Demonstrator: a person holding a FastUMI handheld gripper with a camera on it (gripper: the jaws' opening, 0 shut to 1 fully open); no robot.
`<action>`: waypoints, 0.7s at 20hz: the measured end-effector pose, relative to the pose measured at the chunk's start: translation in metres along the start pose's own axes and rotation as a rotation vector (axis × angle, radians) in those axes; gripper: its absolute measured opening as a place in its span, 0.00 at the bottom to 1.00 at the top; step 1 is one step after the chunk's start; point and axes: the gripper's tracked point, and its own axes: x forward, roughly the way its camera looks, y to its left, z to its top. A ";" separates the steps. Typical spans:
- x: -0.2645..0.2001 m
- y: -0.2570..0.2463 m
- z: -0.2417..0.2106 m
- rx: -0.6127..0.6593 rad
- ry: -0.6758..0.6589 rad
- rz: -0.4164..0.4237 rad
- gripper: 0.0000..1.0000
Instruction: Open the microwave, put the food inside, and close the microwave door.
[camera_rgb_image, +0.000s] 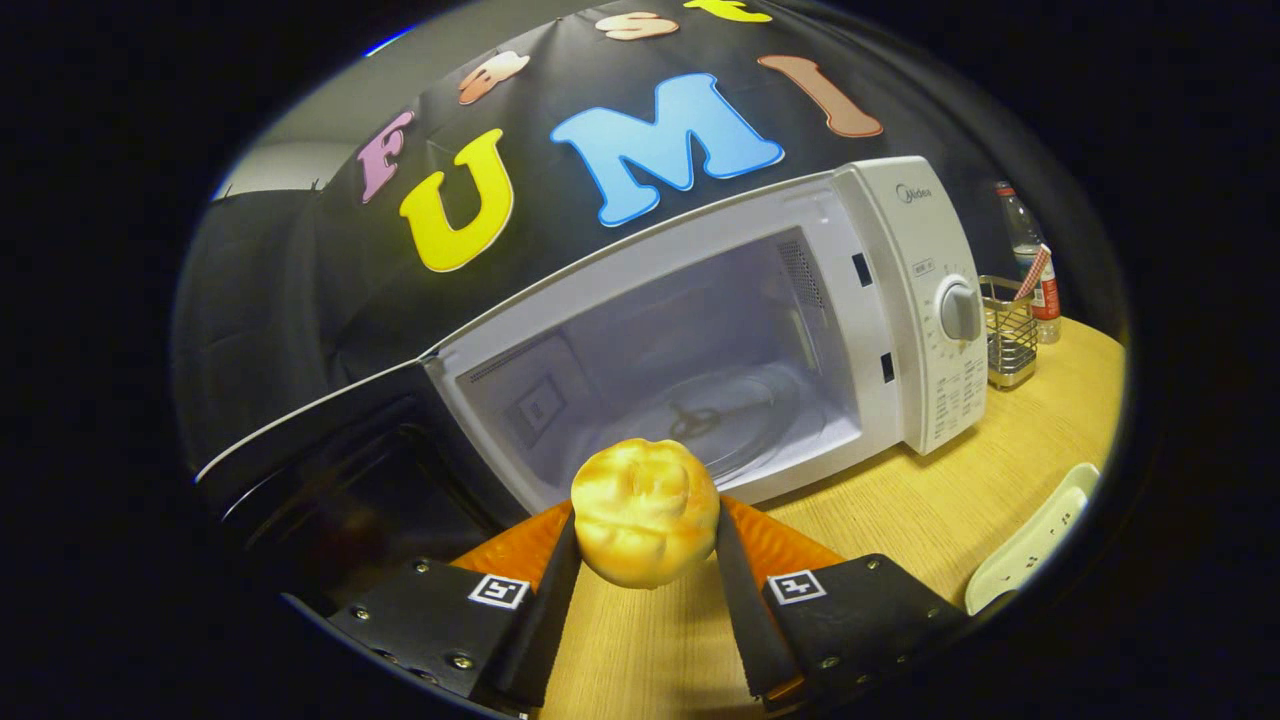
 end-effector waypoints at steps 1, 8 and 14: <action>0.008 0.000 0.003 0.008 -0.011 -0.008 0.72; 0.068 0.007 -0.002 -0.028 -0.020 -0.009 0.72; 0.106 -0.001 0.003 -0.003 -0.059 -0.027 0.72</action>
